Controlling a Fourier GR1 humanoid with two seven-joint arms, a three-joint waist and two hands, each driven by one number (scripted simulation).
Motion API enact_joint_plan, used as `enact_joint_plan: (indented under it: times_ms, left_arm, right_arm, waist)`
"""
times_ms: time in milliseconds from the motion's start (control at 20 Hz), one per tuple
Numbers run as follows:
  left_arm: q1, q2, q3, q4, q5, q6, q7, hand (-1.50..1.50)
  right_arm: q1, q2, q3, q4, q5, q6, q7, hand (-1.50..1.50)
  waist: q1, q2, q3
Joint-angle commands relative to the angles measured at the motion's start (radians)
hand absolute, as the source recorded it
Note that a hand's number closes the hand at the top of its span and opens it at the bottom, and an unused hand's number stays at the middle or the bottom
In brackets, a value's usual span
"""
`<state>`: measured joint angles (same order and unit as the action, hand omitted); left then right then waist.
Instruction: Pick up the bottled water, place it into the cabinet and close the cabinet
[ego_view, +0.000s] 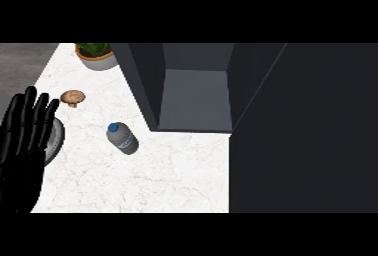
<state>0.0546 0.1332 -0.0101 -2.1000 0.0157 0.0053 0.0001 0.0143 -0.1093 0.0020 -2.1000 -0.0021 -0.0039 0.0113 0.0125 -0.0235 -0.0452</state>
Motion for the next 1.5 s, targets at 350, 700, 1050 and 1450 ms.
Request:
enact_joint_plan:
  times_ms: [350,700,1050,1450]
  left_arm:
    - [-0.006,-0.04,0.033,0.042,0.233,-0.075,0.067,-1.5]
    - [0.001,0.002,0.098,-0.078,0.297,-0.064,0.208,-1.5]
    - [0.014,0.013,0.128,-0.2,0.346,-0.026,0.359,-1.5]
    - [0.064,-0.001,0.097,-0.076,0.252,-0.093,0.268,-1.5]
  right_arm:
    - [0.144,0.013,0.159,-0.151,-0.05,0.093,0.071,-1.5]
    - [0.201,0.066,0.345,-0.298,0.091,0.036,0.178,-1.5]
    - [0.249,0.058,0.379,-0.413,0.107,0.02,0.27,-1.5]
    - [0.163,0.043,0.342,-0.366,0.074,0.012,0.277,-1.5]
  waist:
    - [-0.012,0.021,0.045]
    - [-0.013,0.022,0.045]
    - [-0.015,0.022,0.045]
    - [-0.014,0.024,0.045]
